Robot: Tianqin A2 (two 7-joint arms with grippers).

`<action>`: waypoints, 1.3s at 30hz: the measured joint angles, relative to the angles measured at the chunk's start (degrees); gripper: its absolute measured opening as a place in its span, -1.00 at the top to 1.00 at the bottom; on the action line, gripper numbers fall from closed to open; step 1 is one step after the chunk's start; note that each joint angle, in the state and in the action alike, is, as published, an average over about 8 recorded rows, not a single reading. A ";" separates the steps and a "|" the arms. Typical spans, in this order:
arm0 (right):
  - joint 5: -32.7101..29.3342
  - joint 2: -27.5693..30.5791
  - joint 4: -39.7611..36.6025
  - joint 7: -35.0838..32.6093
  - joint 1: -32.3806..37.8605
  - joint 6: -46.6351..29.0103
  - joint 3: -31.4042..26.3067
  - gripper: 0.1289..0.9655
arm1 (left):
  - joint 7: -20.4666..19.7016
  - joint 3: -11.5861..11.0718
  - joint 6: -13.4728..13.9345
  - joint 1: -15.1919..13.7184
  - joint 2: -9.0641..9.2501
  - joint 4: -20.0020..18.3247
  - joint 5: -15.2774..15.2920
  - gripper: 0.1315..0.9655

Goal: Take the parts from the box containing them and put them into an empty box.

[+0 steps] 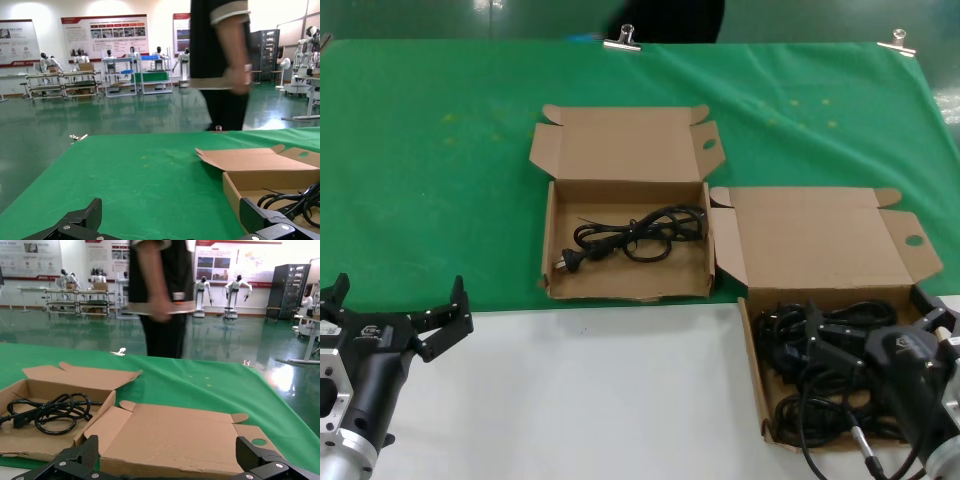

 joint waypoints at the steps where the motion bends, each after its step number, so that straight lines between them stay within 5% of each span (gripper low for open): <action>1: 0.00 0.00 0.00 0.00 0.00 0.00 0.00 -1.00 | 0.00 0.00 0.00 0.00 0.00 0.00 0.00 -1.00; 39: 0.00 0.00 0.00 0.00 0.00 0.00 0.00 -1.00 | 0.00 0.00 0.00 0.00 0.00 0.00 0.00 -1.00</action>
